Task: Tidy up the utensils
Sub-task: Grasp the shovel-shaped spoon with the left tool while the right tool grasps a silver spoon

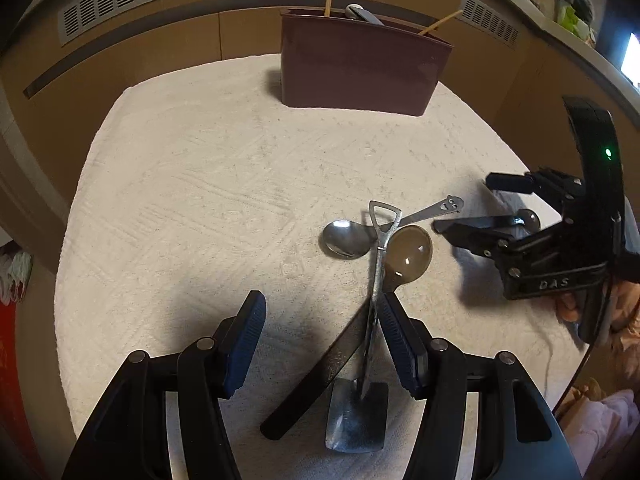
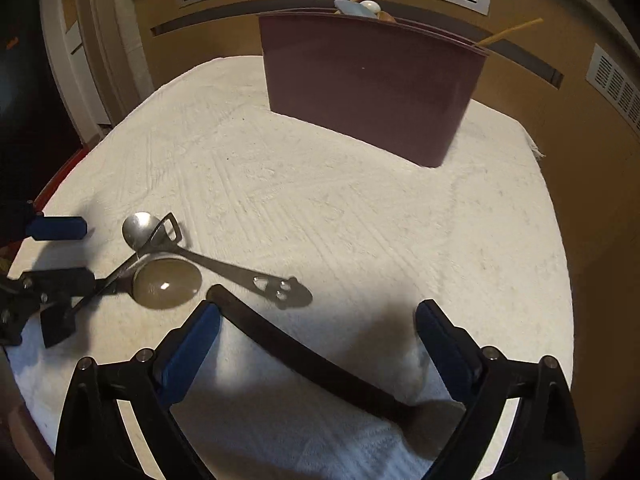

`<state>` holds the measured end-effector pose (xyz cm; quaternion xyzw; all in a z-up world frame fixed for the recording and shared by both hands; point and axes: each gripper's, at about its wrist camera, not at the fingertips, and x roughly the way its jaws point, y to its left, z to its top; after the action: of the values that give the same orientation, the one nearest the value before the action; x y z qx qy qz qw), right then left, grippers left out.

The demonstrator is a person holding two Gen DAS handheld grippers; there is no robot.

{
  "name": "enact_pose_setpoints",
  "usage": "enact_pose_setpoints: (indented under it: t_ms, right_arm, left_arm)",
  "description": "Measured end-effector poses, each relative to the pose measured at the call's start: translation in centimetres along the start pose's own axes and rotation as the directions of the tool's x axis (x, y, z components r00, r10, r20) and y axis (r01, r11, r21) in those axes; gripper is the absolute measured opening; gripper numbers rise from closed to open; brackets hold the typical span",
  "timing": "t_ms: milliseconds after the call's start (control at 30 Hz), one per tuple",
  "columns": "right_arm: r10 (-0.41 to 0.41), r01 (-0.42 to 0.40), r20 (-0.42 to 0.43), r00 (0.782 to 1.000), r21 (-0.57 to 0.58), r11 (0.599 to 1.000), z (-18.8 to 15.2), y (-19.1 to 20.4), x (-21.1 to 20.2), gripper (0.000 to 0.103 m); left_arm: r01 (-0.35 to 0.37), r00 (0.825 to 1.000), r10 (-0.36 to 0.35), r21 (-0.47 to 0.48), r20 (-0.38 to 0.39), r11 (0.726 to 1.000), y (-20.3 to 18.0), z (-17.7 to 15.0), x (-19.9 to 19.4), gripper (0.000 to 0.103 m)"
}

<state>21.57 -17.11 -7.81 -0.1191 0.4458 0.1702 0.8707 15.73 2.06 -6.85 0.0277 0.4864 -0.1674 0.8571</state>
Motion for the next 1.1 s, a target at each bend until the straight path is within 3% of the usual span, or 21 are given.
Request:
enact_pose_setpoints:
  t_ms: [200,400,567,733,767,833,933,1100]
  right_arm:
    - [-0.023,0.023,-0.006,1.000,-0.038,0.999,1.7,0.4,0.3,0.093]
    - [-0.008,0.008,0.018,1.000,-0.022,1.000,1.3,-0.4,-1.3,0.094]
    - [0.090,-0.088,0.027,0.996,-0.054,0.995,1.3,0.3,-2.3,0.095]
    - [0.139,-0.132,0.022,0.990,-0.194,0.972,2.1,3.6,-2.4,0.094]
    - [0.142,-0.133,0.025,0.990,-0.226,0.965,2.3,4.3,-2.4,0.091]
    - [0.167,-0.152,0.024,0.986,-0.303,0.941,2.7,6.2,-2.2,0.072]
    - [0.229,-0.222,-0.027,0.973,-0.382,0.897,3.3,8.3,-1.1,0.054]
    - [0.237,-0.247,-0.079,0.968,-0.418,0.874,4.4,10.1,1.5,0.054]
  left_arm:
    - [-0.025,1.000,0.026,0.067,-0.017,0.997,-1.6,0.4,0.7,0.060]
    - [-0.031,0.999,0.034,0.082,-0.028,0.996,-1.4,0.5,1.2,0.060]
    - [-0.071,0.997,0.072,0.078,-0.010,0.994,-0.3,0.4,0.9,0.060]
    - [-0.128,0.992,0.128,-0.011,0.001,0.992,3.0,0.2,0.2,0.062]
    - [-0.132,0.991,0.132,-0.033,0.002,0.991,3.7,0.2,0.0,0.062]
    - [-0.138,0.990,0.138,-0.071,0.006,0.988,4.7,-0.1,-0.4,0.062]
    - [-0.155,0.988,0.156,-0.111,0.002,0.982,5.9,-0.5,-0.8,0.062]
    - [-0.103,0.995,0.104,-0.172,-0.005,0.980,7.1,-1.2,-1.7,0.062]
